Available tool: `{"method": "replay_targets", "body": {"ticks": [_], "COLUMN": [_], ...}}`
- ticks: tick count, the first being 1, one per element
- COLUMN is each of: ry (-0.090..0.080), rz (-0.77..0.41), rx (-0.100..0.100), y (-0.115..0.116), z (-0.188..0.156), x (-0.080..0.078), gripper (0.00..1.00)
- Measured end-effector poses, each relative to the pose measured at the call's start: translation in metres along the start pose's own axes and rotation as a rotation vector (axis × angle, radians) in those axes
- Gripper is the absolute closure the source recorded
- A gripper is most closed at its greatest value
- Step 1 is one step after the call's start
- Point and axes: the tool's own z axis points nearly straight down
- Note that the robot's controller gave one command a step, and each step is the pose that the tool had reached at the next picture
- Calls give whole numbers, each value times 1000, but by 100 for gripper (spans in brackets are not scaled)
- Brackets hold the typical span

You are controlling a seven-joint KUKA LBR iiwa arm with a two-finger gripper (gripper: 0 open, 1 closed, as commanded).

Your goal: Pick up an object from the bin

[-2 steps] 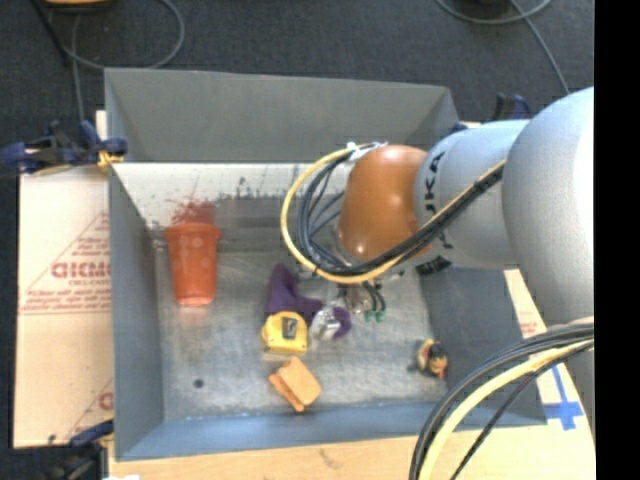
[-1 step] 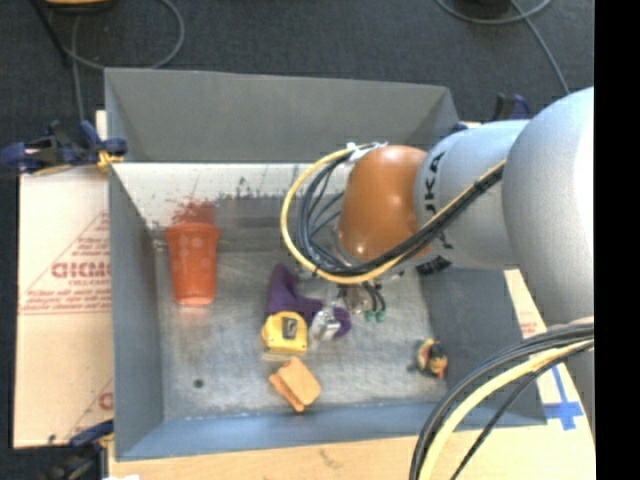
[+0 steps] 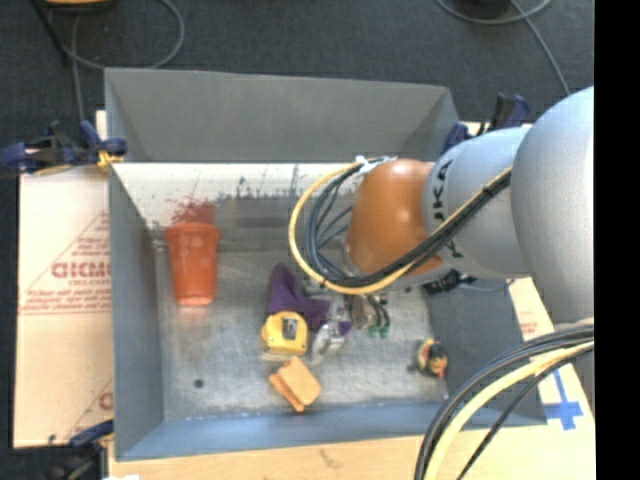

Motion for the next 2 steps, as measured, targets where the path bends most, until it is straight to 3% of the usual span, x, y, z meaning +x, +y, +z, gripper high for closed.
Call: {"method": "replay_targets", "body": {"ticks": [1,2], "ry": [12,13], "rz": [49,215], "rx": [1,3], "y": [-4,-9], "z": [1,0], "x": [13,11], "gripper": [0,0]}}
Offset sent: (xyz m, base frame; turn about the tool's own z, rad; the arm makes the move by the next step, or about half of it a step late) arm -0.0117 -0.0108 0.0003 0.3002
